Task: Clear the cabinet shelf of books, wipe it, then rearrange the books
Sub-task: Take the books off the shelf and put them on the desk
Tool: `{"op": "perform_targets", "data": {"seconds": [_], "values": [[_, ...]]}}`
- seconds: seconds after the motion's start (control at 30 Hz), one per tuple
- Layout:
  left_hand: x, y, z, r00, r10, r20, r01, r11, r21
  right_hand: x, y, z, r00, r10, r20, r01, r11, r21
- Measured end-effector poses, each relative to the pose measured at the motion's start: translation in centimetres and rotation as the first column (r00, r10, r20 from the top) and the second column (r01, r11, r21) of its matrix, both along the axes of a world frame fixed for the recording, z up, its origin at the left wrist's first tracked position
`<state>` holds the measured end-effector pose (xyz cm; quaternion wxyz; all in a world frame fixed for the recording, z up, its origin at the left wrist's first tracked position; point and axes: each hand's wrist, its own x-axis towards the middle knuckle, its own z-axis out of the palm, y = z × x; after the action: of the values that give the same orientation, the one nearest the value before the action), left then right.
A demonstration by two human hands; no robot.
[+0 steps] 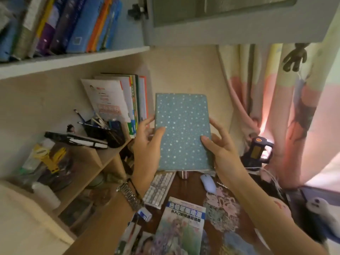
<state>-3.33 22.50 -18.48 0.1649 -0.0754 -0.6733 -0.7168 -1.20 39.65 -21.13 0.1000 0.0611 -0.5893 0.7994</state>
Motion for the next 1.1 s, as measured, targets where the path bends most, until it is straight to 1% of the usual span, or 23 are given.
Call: {"op": "perform_targets", "data": {"seconds": [0.07,0.17,0.27,0.4,0.47,0.6,0.7,0.87,0.97,1.1], "values": [[0.1,0.9,-2.9,0.996,-0.030,0.088,0.033,0.999,-0.041,1.1,1.1,-2.4,0.994,-0.022,0.104,0.024,1.000,-0.021],[0.3,2.0,-6.8,0.970,-0.113,0.216,0.133,0.988,-0.083,2.3,2.6,-5.8,0.969,-0.081,0.235,0.090,0.996,-0.027],[0.2,2.6,-10.8,0.940,-0.163,0.300,0.228,0.954,-0.196,3.4,4.1,-9.2,0.927,-0.160,0.340,0.172,0.985,-0.005],[0.5,2.6,-15.5,0.904,-0.161,0.395,0.325,0.860,-0.394,4.8,5.9,-13.8,0.855,-0.206,0.476,0.222,0.975,0.024],[1.0,2.2,-17.2,0.898,-0.141,0.416,0.339,0.826,-0.451,5.4,6.6,-16.0,0.818,-0.237,0.524,0.242,0.968,0.061],[1.8,1.2,-20.4,0.876,-0.111,0.469,0.370,0.778,-0.508,6.4,7.5,-20.6,0.718,-0.299,0.629,0.313,0.945,0.092],[2.5,1.0,-22.3,0.865,-0.086,0.495,0.393,0.730,-0.560,6.4,8.1,-23.8,0.662,-0.342,0.667,0.340,0.930,0.139],[3.0,1.4,-25.0,0.824,-0.103,0.557,0.455,0.706,-0.543,4.5,9.8,-27.8,0.595,-0.373,0.711,0.361,0.915,0.178],[3.2,1.7,-26.2,0.812,-0.099,0.575,0.474,0.686,-0.553,3.2,11.0,-29.6,0.575,-0.385,0.721,0.367,0.910,0.193],[3.0,2.2,-27.0,0.813,-0.091,0.575,0.470,0.685,-0.556,1.6,12.2,-31.5,0.547,-0.382,0.745,0.349,0.913,0.212]]}}
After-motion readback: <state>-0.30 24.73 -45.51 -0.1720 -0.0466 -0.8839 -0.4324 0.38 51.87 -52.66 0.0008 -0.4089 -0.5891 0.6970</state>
